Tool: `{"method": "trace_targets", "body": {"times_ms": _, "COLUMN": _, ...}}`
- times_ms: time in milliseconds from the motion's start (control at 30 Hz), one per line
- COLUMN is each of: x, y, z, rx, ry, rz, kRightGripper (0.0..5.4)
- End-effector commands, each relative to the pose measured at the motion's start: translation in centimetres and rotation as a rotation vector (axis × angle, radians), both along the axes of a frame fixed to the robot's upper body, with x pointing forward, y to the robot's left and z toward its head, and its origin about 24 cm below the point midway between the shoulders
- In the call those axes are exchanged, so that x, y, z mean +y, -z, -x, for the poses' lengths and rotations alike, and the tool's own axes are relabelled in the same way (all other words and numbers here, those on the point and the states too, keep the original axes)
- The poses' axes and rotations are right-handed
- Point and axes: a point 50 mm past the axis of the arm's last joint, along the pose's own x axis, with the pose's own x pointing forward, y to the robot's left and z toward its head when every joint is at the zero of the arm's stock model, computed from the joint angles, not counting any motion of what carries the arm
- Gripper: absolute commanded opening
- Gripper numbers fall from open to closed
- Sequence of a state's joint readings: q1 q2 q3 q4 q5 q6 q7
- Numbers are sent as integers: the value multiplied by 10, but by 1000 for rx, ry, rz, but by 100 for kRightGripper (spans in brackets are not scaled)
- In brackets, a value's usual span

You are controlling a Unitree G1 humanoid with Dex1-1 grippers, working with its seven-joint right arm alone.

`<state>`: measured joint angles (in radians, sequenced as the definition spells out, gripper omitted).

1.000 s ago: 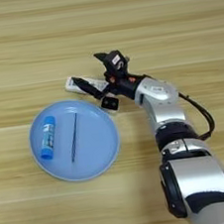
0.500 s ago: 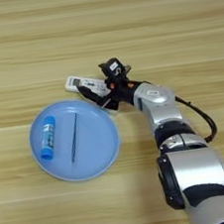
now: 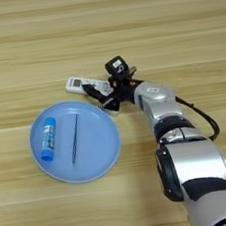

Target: Move the objects on the table

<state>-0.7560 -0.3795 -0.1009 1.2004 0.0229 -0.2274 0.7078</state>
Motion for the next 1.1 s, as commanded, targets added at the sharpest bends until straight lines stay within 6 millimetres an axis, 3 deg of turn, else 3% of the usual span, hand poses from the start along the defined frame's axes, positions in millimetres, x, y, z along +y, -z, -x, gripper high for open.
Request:
{"method": "trace_targets", "body": {"times_ms": 33, "x": 0, "y": -49, "z": -23, "rx": -112, "ry": -13, "rz": 12, "kRightGripper": 536}}
{"method": "trace_targets", "body": {"times_ms": 300, "x": 1, "y": -52, "z": -25, "rx": -24, "ry": -56, "rz": -49, "kRightGripper": 536}}
{"method": "trace_targets", "body": {"times_ms": 1100, "x": -4, "y": -28, "z": -21, "rx": 32, "ry": 21, "rz": 241, "kRightGripper": 536}}
